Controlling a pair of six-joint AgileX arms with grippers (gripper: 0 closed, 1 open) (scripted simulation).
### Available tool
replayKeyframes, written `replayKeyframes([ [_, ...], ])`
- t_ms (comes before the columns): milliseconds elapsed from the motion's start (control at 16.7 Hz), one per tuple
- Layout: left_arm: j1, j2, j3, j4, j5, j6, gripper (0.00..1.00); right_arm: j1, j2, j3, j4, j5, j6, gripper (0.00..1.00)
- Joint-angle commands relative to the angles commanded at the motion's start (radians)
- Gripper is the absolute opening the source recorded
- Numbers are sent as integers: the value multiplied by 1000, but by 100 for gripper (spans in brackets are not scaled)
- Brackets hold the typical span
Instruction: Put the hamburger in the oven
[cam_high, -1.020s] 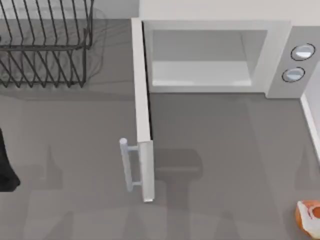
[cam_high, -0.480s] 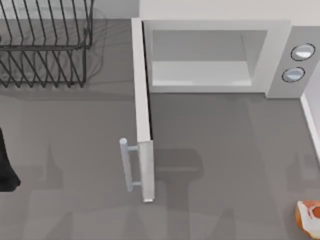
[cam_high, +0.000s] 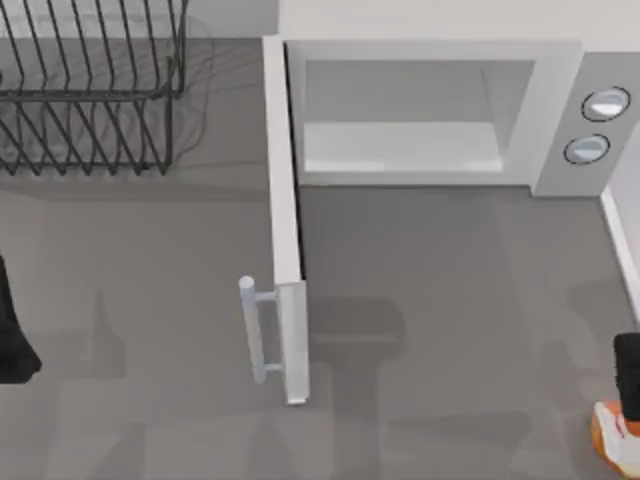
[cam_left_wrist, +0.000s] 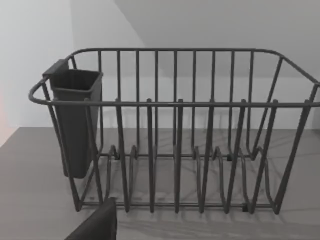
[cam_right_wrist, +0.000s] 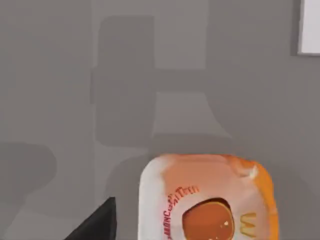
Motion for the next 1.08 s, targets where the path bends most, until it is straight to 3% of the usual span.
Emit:
replayKeyframes([
  [480, 0, 0, 0, 0, 0, 0, 100, 84, 371, 224, -262, 5, 73, 100],
  [840, 0, 0, 0, 0, 0, 0, 100, 81, 375, 223, -261, 5, 73, 100],
  [1080, 0, 0, 0, 0, 0, 0, 100, 84, 434, 163, -147, 5, 74, 100],
])
